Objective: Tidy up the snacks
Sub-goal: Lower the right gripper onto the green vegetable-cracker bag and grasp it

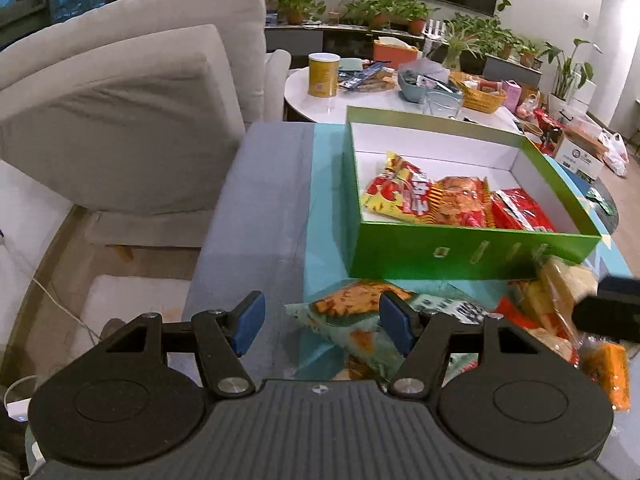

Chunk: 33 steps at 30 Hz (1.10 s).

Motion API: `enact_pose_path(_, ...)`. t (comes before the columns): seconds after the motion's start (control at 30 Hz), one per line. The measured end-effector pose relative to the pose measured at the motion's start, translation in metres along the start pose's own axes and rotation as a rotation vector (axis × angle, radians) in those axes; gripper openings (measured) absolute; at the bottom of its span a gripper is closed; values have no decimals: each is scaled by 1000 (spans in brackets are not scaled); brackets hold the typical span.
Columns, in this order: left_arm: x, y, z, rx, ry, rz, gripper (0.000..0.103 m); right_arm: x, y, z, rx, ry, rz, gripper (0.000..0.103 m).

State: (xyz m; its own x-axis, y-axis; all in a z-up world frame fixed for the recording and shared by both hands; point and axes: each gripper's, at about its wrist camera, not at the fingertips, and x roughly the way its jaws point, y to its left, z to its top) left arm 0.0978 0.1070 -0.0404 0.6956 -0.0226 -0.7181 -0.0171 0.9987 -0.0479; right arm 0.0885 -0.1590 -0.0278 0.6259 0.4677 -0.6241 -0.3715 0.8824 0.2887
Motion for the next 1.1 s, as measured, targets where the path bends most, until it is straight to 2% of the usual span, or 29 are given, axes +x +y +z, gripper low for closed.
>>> enact_pose_path(0.07,2,6,-2,-21,-1,-3,60,2,8,-4,-13,10,3,59)
enact_pose_path(0.17,6,11,-4,-46,10,-20,60,6,23,-9,-66,12,-13,72)
enact_pose_path(0.27,9,11,-9,-35,13,-25,59,14,40,-12,-147,27,-16,73)
enact_pose_path(0.3,10,10,-10,-35,14,-2,59,18,45,-13,-169,37,-17,74)
enact_pose_path(0.43,17,16,-12,-42,32,-9,59,29,53,-18,-245,39,-85,78)
enact_pose_path(0.57,18,20,-12,-56,36,-29,59,38,49,-21,-267,68,-92,78)
enact_pose_path(0.7,17,21,-14,-45,35,-33,59,42,42,-23,-284,46,-199,78)
enact_pose_path(0.87,16,22,-14,-49,39,-40,59,36,9,-17,-170,23,-278,78)
enact_pose_path(0.93,16,21,-14,-49,38,-39,59,33,2,-15,-124,18,-250,78)
enact_pose_path(1.0,16,22,-14,-48,38,-34,59,27,2,-15,-104,9,-183,78)
enact_pose_path(1.1,16,28,-12,-74,36,-14,59,26,22,-18,-163,3,-102,78)
